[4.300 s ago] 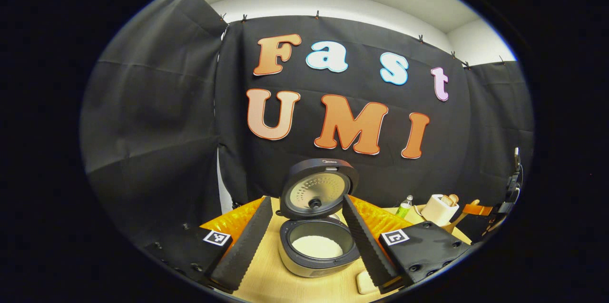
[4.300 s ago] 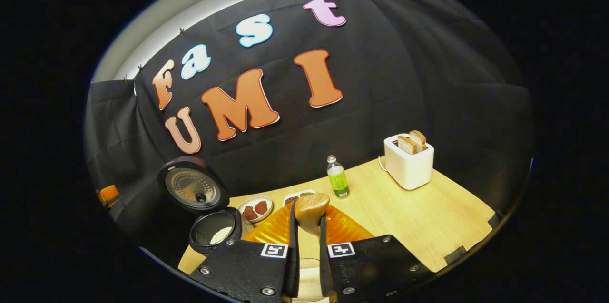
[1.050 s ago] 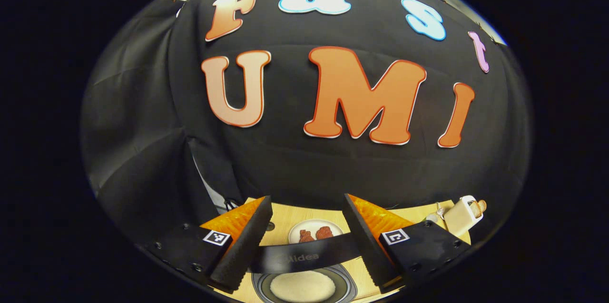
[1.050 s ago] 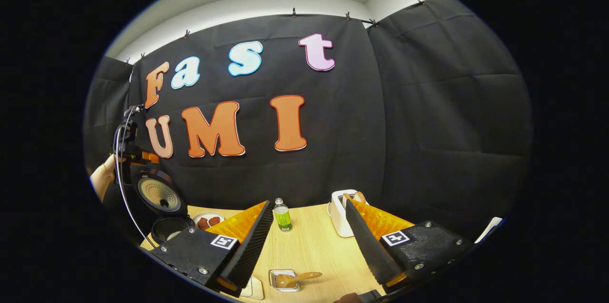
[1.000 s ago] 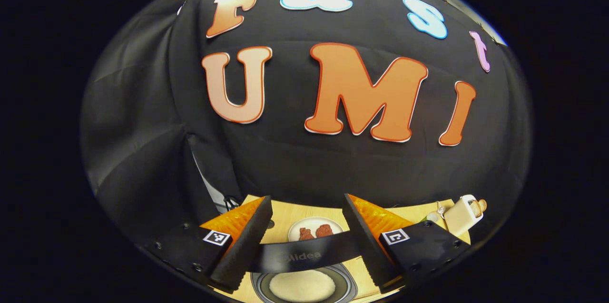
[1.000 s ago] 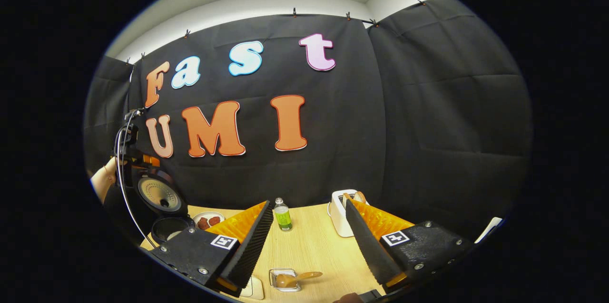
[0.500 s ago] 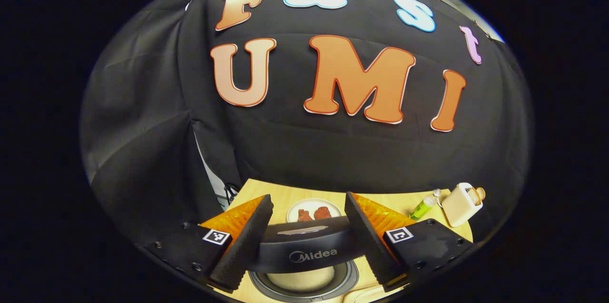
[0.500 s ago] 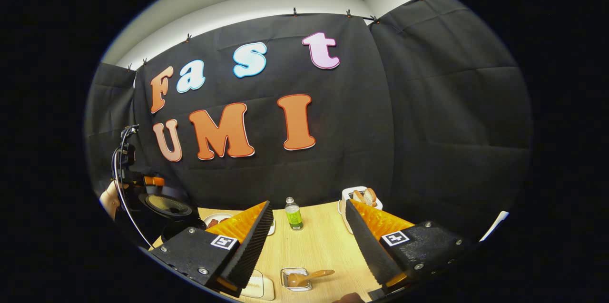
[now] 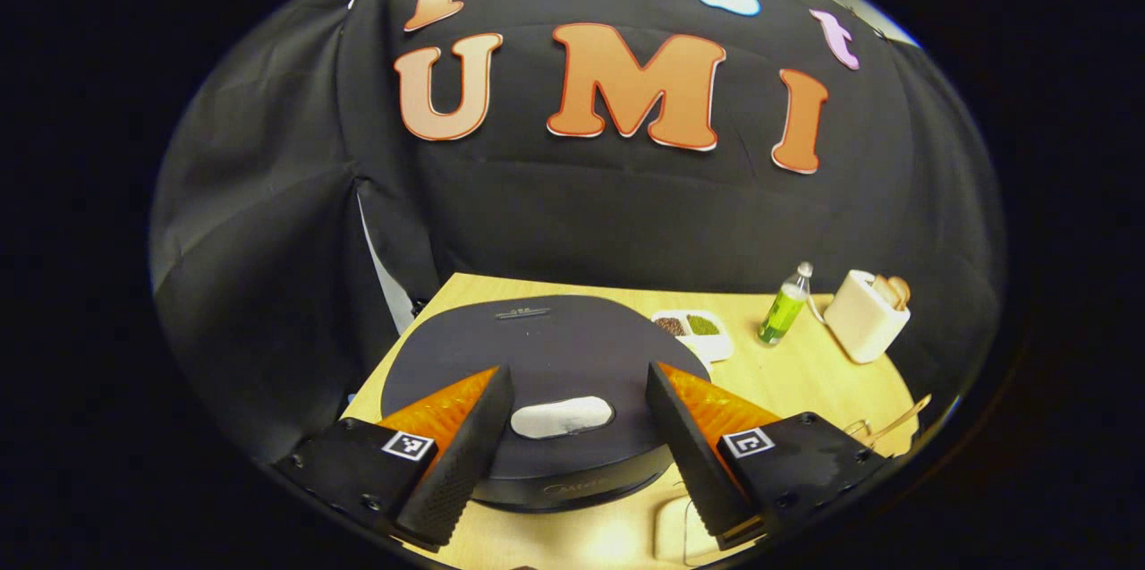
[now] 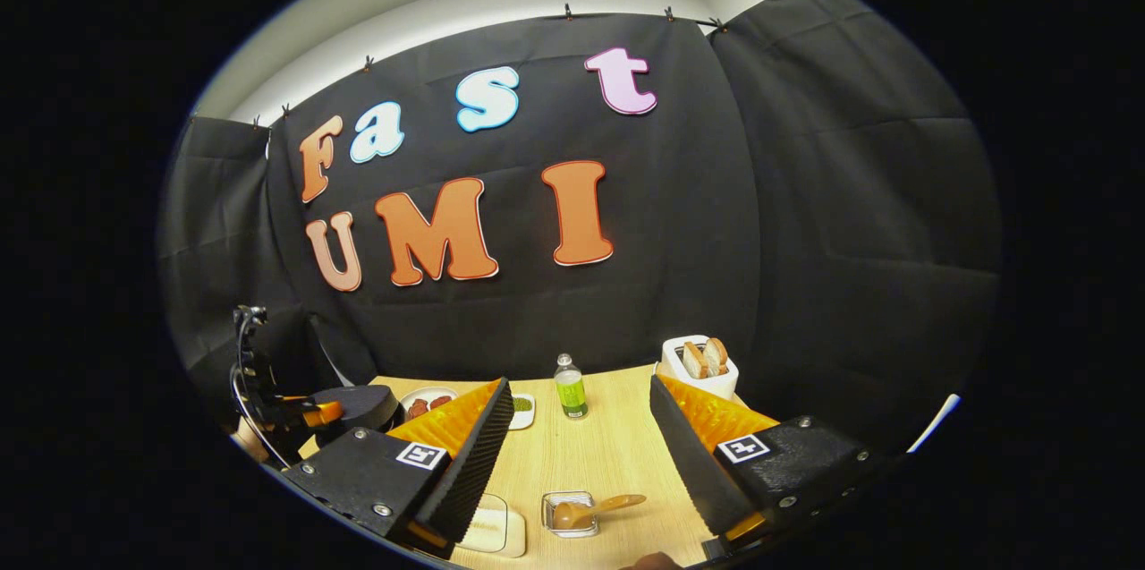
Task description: Close the left gripper, press the button to open the rice cooker; take a wooden spoon from the chopstick holder with the right hand, scoop a spoonful of rice and pour it into the rice cooker, then put the wooden spoon back into the chopstick holder.
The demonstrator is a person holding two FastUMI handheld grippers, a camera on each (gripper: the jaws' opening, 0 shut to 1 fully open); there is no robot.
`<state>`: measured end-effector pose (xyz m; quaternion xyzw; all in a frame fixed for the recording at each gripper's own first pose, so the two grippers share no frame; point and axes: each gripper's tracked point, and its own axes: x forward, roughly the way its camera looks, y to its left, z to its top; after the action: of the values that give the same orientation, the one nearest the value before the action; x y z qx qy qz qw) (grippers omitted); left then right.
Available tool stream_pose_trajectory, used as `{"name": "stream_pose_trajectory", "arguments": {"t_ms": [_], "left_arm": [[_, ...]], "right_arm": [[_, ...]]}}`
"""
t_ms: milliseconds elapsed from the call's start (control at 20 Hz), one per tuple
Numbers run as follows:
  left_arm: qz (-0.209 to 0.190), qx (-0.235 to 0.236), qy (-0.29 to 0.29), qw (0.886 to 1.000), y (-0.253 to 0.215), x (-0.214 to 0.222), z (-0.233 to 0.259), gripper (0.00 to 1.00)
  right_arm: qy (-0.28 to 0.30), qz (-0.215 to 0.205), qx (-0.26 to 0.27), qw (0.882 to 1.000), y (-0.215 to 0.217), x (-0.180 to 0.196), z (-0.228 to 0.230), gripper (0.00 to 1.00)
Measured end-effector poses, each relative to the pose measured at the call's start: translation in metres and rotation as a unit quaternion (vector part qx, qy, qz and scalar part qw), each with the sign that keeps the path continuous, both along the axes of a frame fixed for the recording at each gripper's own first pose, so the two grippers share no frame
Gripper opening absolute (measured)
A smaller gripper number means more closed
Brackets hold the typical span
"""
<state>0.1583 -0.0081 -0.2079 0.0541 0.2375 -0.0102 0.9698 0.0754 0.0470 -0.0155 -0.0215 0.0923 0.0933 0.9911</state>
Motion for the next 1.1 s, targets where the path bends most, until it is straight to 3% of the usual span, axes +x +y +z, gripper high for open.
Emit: {"name": "stream_pose_trajectory", "arguments": {"t_ms": [200,250,300,400,450,600,700,950,1000,1100], "left_arm": [[0.01,0.014,-0.01,1.0,0.002,-0.009,-0.025,1.0],[0.008,0.022,-0.012,1.0,0.001,-0.011,-0.031,0.94],[0.011,0.023,-0.006,1.0,0.002,-0.015,-0.039,1.0],[0.011,0.023,-0.029,0.999,0.003,-0.013,-0.035,0.96],[0.016,0.021,-0.028,0.999,0.003,-0.014,-0.038,1.0],[0.024,0.005,-0.055,0.998,0.005,-0.014,-0.038,0.94],[0.025,-0.002,-0.075,0.997,0.004,-0.012,-0.04,1.0],[0.013,0.017,-0.078,0.997,0.002,-0.011,-0.042,0.96],[0.004,0.027,-0.071,0.997,0.001,-0.011,-0.042,1.0],[0.009,0.034,-0.038,0.999,0.004,-0.016,-0.039,0.95]], "right_arm": [[0.009,0.0,-0.003,1.0,-0.005,-0.006,-0.004,0.95],[0.011,-0.001,-0.003,1.0,-0.008,-0.009,-0.005,0.95],[0.01,-0.002,-0.003,1.0,-0.009,-0.01,-0.004,0.95],[0.011,-0.005,-0.007,1.0,-0.011,-0.011,-0.005,0.95],[0.012,-0.006,-0.009,1.0,-0.012,-0.012,-0.007,0.94],[0.02,-0.004,-0.011,1.0,-0.012,-0.015,-0.016,0.95],[0.031,-0.006,-0.008,0.999,-0.016,-0.018,-0.027,0.95],[0.052,-0.017,-0.003,0.998,-0.028,-0.018,-0.048,0.95],[0.053,-0.019,-0.006,0.998,-0.029,-0.018,-0.049,0.94],[0.046,-0.017,-0.01,0.999,-0.029,-0.016,-0.044,0.95]]}}
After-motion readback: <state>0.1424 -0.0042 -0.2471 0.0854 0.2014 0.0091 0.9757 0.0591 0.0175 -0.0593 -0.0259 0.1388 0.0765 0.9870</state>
